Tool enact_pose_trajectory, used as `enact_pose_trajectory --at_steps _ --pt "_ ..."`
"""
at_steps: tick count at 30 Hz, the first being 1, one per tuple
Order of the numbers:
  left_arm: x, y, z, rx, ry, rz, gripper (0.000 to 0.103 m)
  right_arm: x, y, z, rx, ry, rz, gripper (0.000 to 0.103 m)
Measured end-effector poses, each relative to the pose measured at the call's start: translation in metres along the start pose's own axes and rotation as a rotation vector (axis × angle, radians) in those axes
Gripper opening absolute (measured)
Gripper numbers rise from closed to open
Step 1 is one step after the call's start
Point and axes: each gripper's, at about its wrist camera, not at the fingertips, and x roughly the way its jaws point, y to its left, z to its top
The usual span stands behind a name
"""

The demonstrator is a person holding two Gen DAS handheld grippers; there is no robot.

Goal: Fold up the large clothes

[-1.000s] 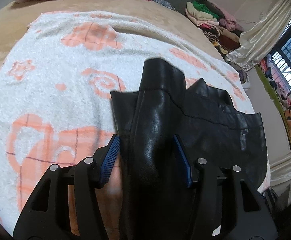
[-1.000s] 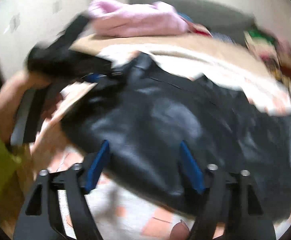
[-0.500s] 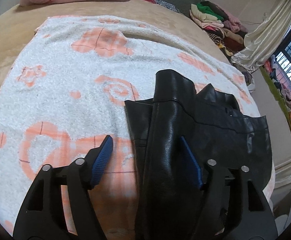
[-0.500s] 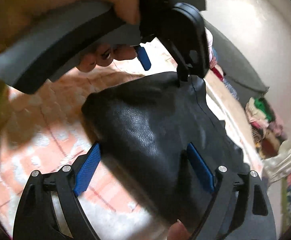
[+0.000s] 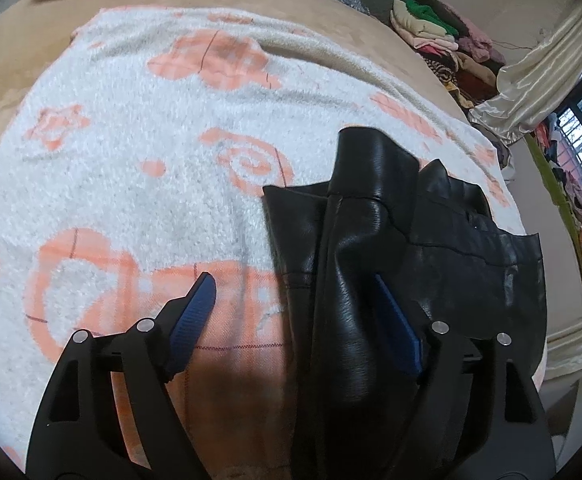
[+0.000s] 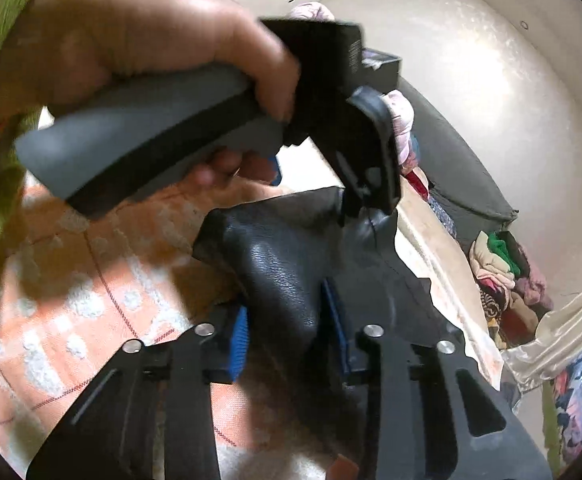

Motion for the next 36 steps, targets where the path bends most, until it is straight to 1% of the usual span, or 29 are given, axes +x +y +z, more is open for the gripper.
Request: enact_pose_trajectory --at_steps 4,5,6,7,8,9,10,12,14,15,19,24,26,28,31,36 --pt "0.005 0.007 -0.002 -0.059 0.021 -0.047 0.074 -0.003 -0.017 0.004 0.094 -0.003 0.05 0.026" --pt "0.005 0.007 -0.002 -0.066 0.021 -0.056 0.072 -0.004 -0.02 0.004 0.109 -0.004 0.059 0.026" --pt "0.005 0.007 -0.003 -0.074 0.024 -0.076 0.066 -0.005 -0.023 0.005 0.119 -0.007 0.06 0.025" --pt "0.004 0.006 -0.003 -0.079 0.026 -0.089 0.063 -0.006 -0.024 0.005 0.126 -0.009 0.061 0.025" --pt "0.003 0.005 -0.004 -0.082 0.026 -0.094 0.057 -0.006 -0.026 0.006 0.135 -0.011 0.064 0.024" --pt "0.002 0.004 -0.005 -0.081 0.023 -0.101 0.043 -0.006 -0.028 0.006 0.151 -0.013 0.071 0.024" --pt "0.0 0.002 -0.005 -0.094 0.029 -0.181 0.027 -0.008 -0.03 0.006 0.169 -0.013 0.08 0.023" --pt "-0.007 -0.003 -0.006 -0.104 0.003 -0.184 0.024 -0.01 -0.038 0.005 0.229 -0.018 0.106 0.022" --pt "-0.02 -0.015 -0.008 -0.074 -0.04 -0.183 0.02 -0.012 -0.051 0.003 0.303 -0.034 0.132 0.02" --pt "-0.026 -0.021 -0.009 -0.071 -0.057 -0.19 0.019 -0.016 -0.059 0.001 0.34 -0.048 0.145 0.02" --pt "-0.051 -0.046 -0.011 -0.05 -0.117 -0.2 0.019 -0.038 -0.081 -0.002 0.401 -0.103 0.153 0.018" --pt "-0.077 -0.097 -0.007 0.015 -0.182 -0.203 0.019 -0.074 -0.116 -0.016 0.484 -0.179 0.142 0.018" --pt "-0.086 -0.126 -0.005 0.068 -0.206 -0.187 0.019 -0.087 -0.131 -0.023 0.517 -0.203 0.13 0.017" --pt "-0.091 -0.157 -0.004 0.118 -0.219 -0.173 0.019 -0.101 -0.148 -0.033 0.56 -0.225 0.118 0.017" --pt "-0.094 -0.19 -0.004 0.172 -0.227 -0.162 0.02 -0.119 -0.17 -0.052 0.622 -0.25 0.104 0.017" --pt "-0.085 -0.247 -0.012 0.258 -0.216 -0.152 0.024 -0.139 -0.197 -0.086 0.698 -0.265 0.067 0.017"
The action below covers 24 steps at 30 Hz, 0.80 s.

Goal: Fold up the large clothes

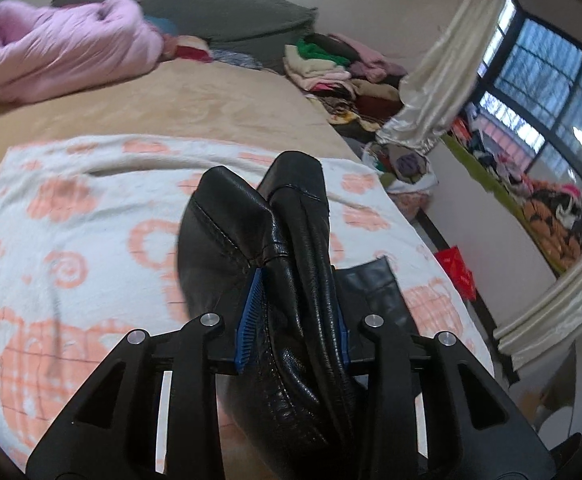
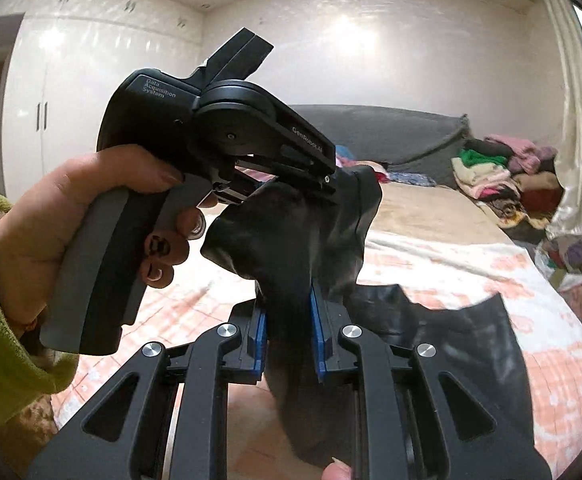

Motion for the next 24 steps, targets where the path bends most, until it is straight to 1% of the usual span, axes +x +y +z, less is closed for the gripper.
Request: enact_pose_trajectory --at_steps 2,8,13,15,17,18,20,22,23,24 --pt "0.009 -0.016 -0.001 0.027 0.009 -0.002 0.024 -0.01 -0.016 -0.005 0.035 -0.002 -0.015 0.016" --pt "0.042 -0.063 -0.01 0.103 0.053 -0.004 0.024 -0.028 -0.047 -0.021 0.093 0.012 -0.065 0.016" --pt "0.072 -0.095 -0.02 0.163 0.095 -0.014 0.029 -0.039 -0.071 -0.04 0.161 0.044 -0.103 0.016" --pt "0.083 -0.103 -0.023 0.168 0.11 -0.031 0.034 -0.043 -0.08 -0.047 0.204 0.067 -0.112 0.016" --pt "0.095 -0.112 -0.026 0.177 0.133 -0.06 0.035 -0.044 -0.093 -0.057 0.261 0.098 -0.115 0.016" --pt "0.099 -0.114 -0.027 0.181 0.145 -0.079 0.035 -0.043 -0.101 -0.064 0.304 0.126 -0.121 0.016" --pt "0.102 -0.114 -0.024 0.175 0.148 -0.091 0.035 -0.041 -0.117 -0.078 0.393 0.183 -0.121 0.016" --pt "0.097 -0.107 -0.02 0.156 0.132 -0.107 0.035 -0.037 -0.139 -0.098 0.536 0.254 -0.098 0.016" --pt "0.094 -0.104 -0.021 0.154 0.123 -0.102 0.035 -0.036 -0.148 -0.107 0.607 0.274 -0.077 0.016" --pt "0.091 -0.096 -0.023 0.164 0.111 -0.077 0.036 -0.036 -0.16 -0.119 0.711 0.291 -0.039 0.016"
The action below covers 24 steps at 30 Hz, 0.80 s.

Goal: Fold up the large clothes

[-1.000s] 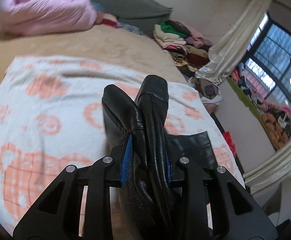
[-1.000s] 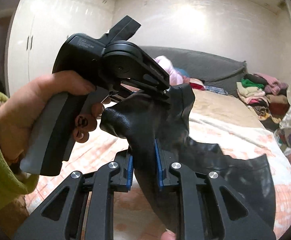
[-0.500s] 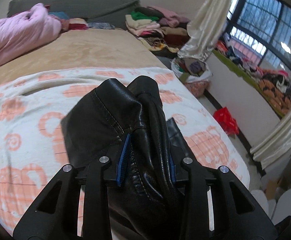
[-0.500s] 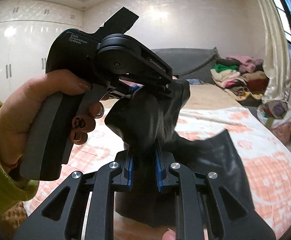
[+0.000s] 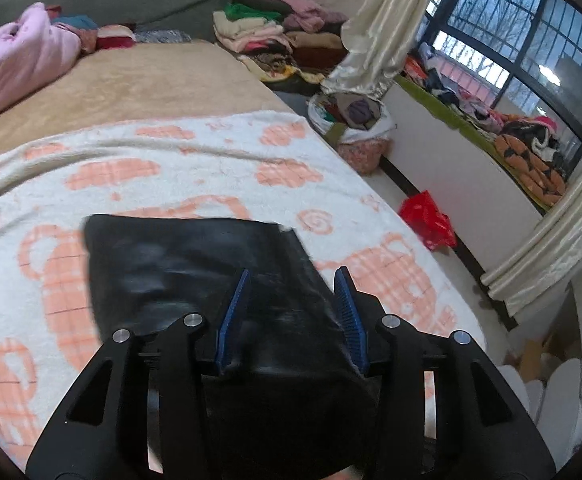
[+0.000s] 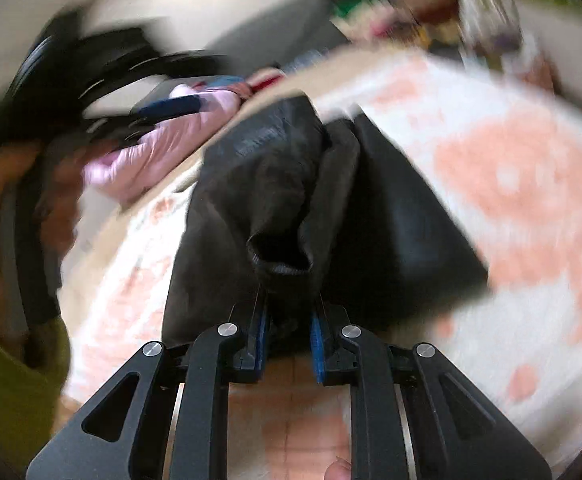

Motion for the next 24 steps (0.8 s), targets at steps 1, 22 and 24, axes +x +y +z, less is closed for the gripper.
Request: enact_pose_trajectory --at_steps 1,22,24 --pt "0.0 0.006 -0.005 0.005 0.0 0.039 0.036 0.001 -0.007 -0.001 0.042 0.014 0.021 0.016" --pt "0.028 0.075 -0.076 -0.089 0.103 0.188 0.039 0.069 0.02 0.116 -0.067 0.25 -0.038 0.088" --pt "0.028 0.075 -0.075 -0.086 0.106 0.191 0.039 0.087 0.023 0.126 -0.094 0.288 -0.057 0.067"
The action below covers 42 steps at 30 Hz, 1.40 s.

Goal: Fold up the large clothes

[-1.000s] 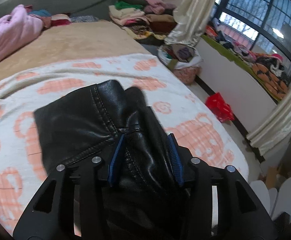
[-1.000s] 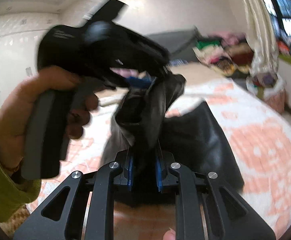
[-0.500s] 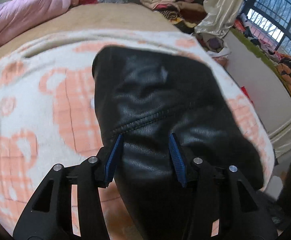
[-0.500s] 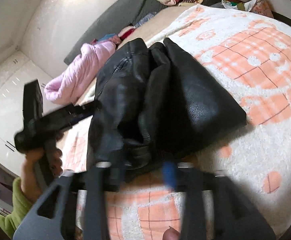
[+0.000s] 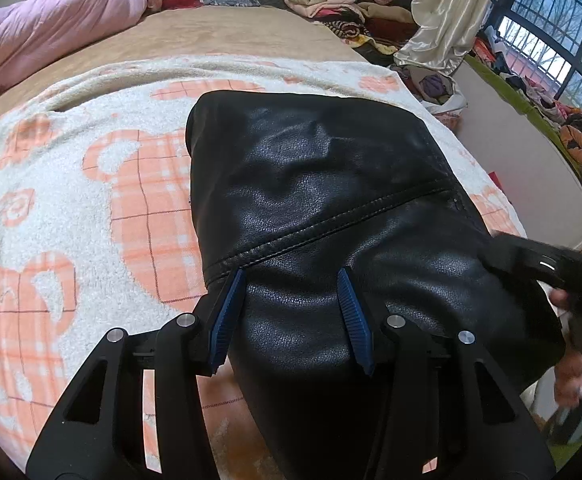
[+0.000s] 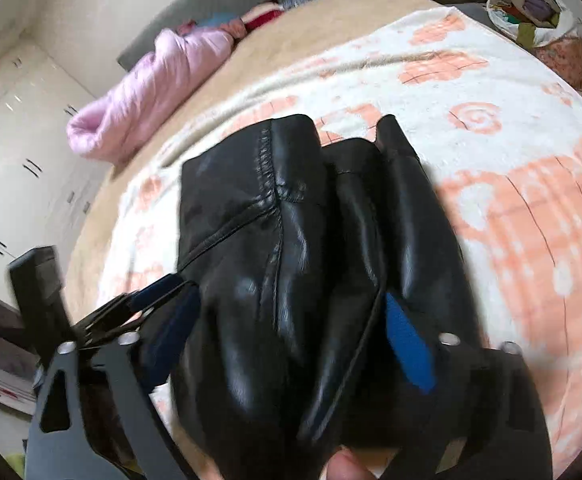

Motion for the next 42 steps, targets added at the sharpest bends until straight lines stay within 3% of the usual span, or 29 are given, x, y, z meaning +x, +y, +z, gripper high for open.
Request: enact_pose_trajectory --at_steps 2,4,7,8,9,12,15,17,20,27,29,34,39,40,41,42 --pt "0.001 0.0 0.0 0.003 0.008 -0.007 0.039 0.007 0.008 0.008 -0.072 -0.001 0.012 0.039" --pt "0.0 -0.001 0.0 0.011 0.006 -0.009 0.039 0.006 0.018 0.005 -0.128 -0.023 -0.011 0.024" --pt "-0.01 0.002 0.003 -0.009 -0.025 -0.048 0.041 -0.016 0.044 0.005 -0.28 -0.118 -0.029 0.018" --pt "-0.018 0.002 0.006 -0.014 -0.045 -0.064 0.047 -0.032 0.052 0.005 -0.322 -0.163 -0.016 0.018" --pt "-0.024 0.002 0.008 -0.014 -0.055 -0.066 0.055 -0.041 0.054 0.006 -0.337 -0.187 -0.015 0.018" --pt "-0.04 -0.006 0.014 0.006 -0.072 -0.08 0.061 -0.068 0.038 0.017 -0.322 -0.263 -0.018 0.018" --pt "-0.036 -0.015 0.013 0.033 -0.06 -0.062 0.068 -0.065 0.002 0.023 -0.252 -0.251 0.009 0.018" --pt "-0.023 -0.02 0.009 0.035 -0.024 -0.061 0.069 -0.047 -0.023 0.018 -0.201 -0.195 0.017 0.018" --pt "-0.004 -0.026 0.0 0.036 0.021 -0.054 0.073 -0.015 -0.056 0.003 -0.118 -0.119 0.001 0.02" --pt "0.007 -0.027 -0.004 0.025 0.044 -0.067 0.074 0.01 -0.078 -0.01 -0.063 -0.15 -0.04 0.034" --pt "0.007 -0.026 -0.004 0.024 0.044 -0.065 0.075 0.007 -0.075 -0.012 -0.062 -0.169 -0.06 0.04" --pt "0.005 -0.027 -0.009 0.02 0.04 -0.066 0.08 -0.025 -0.064 -0.025 -0.094 -0.235 -0.139 0.077" --pt "0.001 -0.024 -0.013 0.007 0.044 -0.087 0.08 -0.05 -0.067 -0.049 -0.058 -0.209 -0.03 0.081" --pt "0.001 -0.025 -0.013 0.008 0.044 -0.087 0.08 -0.049 -0.068 -0.053 -0.051 -0.191 -0.018 0.078" --pt "0.001 -0.026 -0.014 0.008 0.044 -0.088 0.083 -0.044 -0.069 -0.058 -0.046 -0.155 -0.007 0.061" --pt "0.001 -0.026 -0.016 0.007 0.047 -0.091 0.085 -0.042 -0.07 -0.06 -0.048 -0.142 0.009 0.035"
